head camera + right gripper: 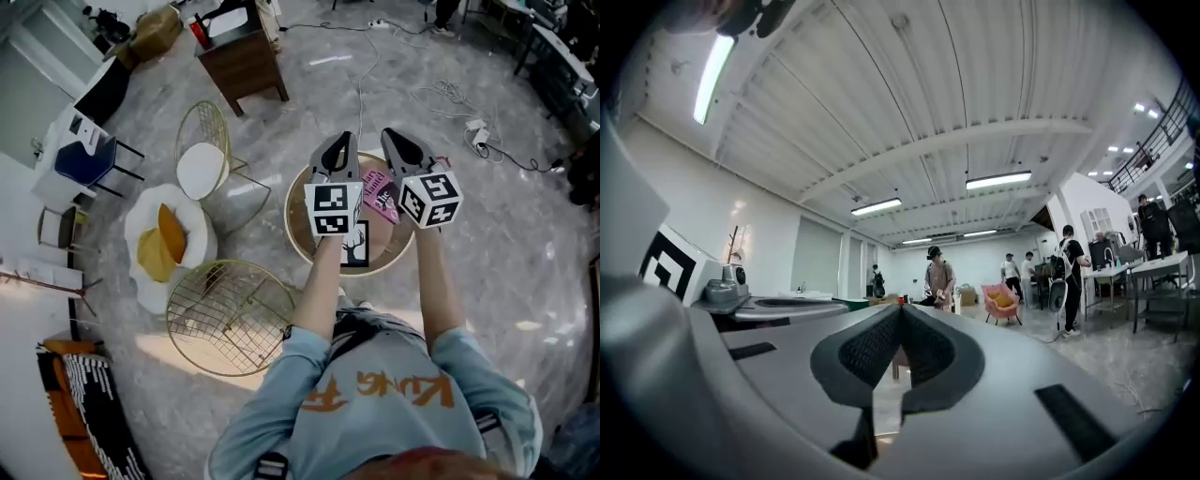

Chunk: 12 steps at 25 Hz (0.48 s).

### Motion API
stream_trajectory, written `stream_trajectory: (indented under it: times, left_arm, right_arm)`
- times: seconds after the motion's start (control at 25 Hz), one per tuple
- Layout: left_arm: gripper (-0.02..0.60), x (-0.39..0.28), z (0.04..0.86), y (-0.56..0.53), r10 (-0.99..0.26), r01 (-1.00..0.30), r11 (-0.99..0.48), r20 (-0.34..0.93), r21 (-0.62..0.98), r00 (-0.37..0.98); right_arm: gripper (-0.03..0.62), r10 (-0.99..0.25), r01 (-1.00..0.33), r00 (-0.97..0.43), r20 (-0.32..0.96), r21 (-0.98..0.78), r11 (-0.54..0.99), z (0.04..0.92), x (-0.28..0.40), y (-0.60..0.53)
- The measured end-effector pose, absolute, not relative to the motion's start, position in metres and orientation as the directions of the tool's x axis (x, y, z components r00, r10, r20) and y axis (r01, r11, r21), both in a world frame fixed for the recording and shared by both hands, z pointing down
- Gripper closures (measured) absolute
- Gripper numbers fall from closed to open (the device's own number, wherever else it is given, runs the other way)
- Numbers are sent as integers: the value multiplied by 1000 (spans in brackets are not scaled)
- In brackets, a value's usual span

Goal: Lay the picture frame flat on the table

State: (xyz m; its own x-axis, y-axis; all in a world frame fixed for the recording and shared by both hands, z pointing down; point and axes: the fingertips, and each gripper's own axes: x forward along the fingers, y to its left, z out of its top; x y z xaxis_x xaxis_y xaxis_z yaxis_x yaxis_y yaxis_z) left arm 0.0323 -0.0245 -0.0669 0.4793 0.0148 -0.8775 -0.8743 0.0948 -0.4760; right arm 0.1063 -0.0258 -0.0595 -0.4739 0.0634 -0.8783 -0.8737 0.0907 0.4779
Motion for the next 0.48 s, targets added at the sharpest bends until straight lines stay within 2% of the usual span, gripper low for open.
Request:
stream_trajectory:
  times: [0.32, 0.48]
  left_arm:
    - [561, -4, -69, -10, 85, -920, 26, -916, -391, 392]
    - [561, -21, -66, -35, 42, -937, 14, -937, -348, 348]
  right_arm:
    - [595, 100, -905, -420, -902, 424, 24, -61, 113, 2]
    - [595, 73, -913, -406, -911, 409, 20, -60, 121, -18]
